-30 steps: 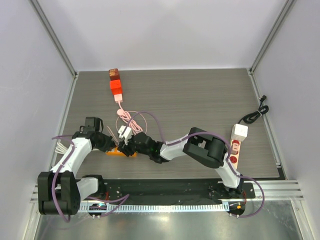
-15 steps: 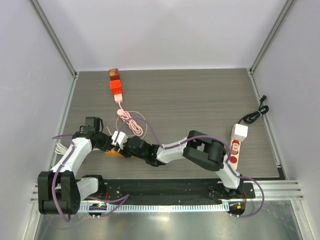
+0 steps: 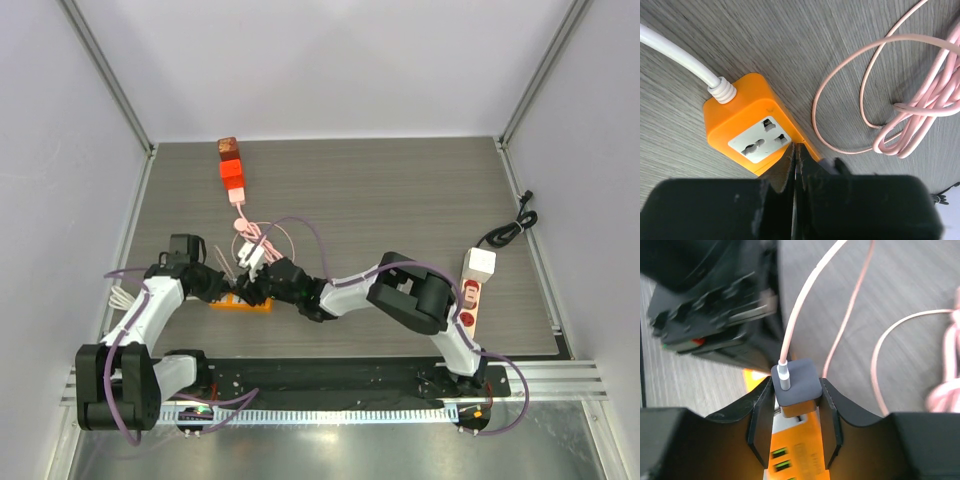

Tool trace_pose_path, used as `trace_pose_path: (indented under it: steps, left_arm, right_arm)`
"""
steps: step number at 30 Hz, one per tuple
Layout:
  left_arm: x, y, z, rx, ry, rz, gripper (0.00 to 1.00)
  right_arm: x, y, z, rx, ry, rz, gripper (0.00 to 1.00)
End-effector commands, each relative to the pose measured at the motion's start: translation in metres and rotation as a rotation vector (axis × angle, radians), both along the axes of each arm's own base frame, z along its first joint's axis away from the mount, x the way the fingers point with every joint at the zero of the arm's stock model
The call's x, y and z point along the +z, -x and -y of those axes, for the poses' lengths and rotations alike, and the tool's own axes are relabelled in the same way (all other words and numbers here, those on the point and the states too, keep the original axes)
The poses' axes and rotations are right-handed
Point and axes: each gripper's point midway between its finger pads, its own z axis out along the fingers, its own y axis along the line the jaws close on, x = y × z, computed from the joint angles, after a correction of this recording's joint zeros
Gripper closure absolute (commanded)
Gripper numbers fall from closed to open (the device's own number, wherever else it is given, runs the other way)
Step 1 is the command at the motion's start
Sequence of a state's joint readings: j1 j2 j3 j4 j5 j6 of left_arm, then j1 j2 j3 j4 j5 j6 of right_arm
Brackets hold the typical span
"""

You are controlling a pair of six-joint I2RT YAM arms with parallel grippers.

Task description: Pull the plug off the socket

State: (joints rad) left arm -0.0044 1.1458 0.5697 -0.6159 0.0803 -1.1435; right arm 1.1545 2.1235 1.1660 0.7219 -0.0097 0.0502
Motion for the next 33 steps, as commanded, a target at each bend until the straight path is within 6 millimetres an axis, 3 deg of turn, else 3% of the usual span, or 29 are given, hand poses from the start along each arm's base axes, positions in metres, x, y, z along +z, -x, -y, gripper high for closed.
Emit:
trace_pose_path:
  steps: [1,10,18,21,22,23,25,26,28,29,30,33]
  left_arm:
    - [-0.044,0.073,-0.023,-0.02,-0.133,-0.279,1.0]
    - [-0.04,0.07,-0.022,-0.027,-0.126,-0.274,1.0]
    - [0.008,0.055,-0.021,-0.029,-0.126,-0.142,1.0]
    - [0.033,0.051,-0.017,-0.048,-0.109,-0.061,0.99]
    - [0.04,0.05,-0.012,-0.061,-0.084,-0.034,0.96]
    - [0.052,0.047,-0.01,-0.072,-0.078,0.019,0.94]
    - [0.064,0.047,-0.004,-0.094,-0.05,0.072,0.89]
    - [0.077,0.045,-0.002,-0.106,-0.046,0.139,0.86]
    - [0.089,0.044,0.002,-0.125,-0.03,0.202,0.8]
    - [0.098,0.043,0.003,-0.133,-0.032,0.255,0.77]
    - [0.103,0.042,0.005,-0.144,-0.022,0.284,0.73]
    - [0.121,0.04,0.015,-0.19,0.015,0.376,0.68]
  right_arm:
    - [0.079,-0.008,-0.008,0.019,-0.265,0.028,0.99]
    - [0.072,-0.001,-0.008,0.007,-0.186,0.087,0.99]
    - [0.096,-0.021,0.028,-0.152,-0.157,0.13,0.99]
    - [0.119,-0.03,0.057,-0.257,-0.194,0.112,0.99]
    - [0.115,-0.035,0.071,-0.313,-0.182,0.105,0.99]
    - [0.134,-0.037,0.083,-0.34,-0.218,0.109,0.99]
    - [0.13,-0.039,0.103,-0.384,-0.222,0.082,0.99]
    - [0.147,-0.045,0.12,-0.43,-0.259,0.079,0.99]
    - [0.143,-0.045,0.143,-0.469,-0.279,0.028,0.99]
    - [0.16,-0.05,0.16,-0.504,-0.324,0.028,0.99]
    - [0.157,-0.05,0.172,-0.528,-0.329,0.011,0.99]
    - [0.176,-0.066,0.215,-0.656,-0.349,0.009,0.99]
